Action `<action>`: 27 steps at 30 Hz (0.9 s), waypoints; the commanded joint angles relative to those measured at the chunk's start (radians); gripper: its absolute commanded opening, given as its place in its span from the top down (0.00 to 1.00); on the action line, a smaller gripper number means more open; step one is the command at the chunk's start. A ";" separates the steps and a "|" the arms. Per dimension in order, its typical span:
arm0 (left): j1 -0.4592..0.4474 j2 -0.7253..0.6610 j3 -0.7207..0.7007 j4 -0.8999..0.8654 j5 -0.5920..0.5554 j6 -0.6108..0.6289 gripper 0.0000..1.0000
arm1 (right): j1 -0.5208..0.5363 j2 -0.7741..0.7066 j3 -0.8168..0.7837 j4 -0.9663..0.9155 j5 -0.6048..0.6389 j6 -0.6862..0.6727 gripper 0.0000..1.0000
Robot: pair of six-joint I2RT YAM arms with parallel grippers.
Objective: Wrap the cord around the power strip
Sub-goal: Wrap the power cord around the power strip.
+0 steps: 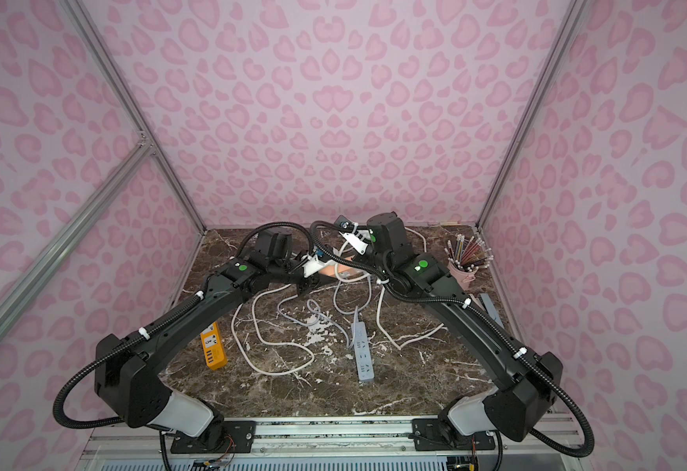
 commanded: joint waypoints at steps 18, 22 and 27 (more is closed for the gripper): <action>0.009 -0.075 0.018 0.024 0.120 0.075 0.97 | -0.217 0.061 0.003 0.052 -0.384 0.103 0.87; 0.010 -0.124 0.021 0.126 0.178 0.013 0.97 | -0.244 0.058 -0.049 0.102 -0.483 0.161 0.69; 0.013 -0.197 -0.027 0.313 0.206 -0.104 0.97 | -0.245 0.019 -0.183 0.245 -0.539 0.261 0.52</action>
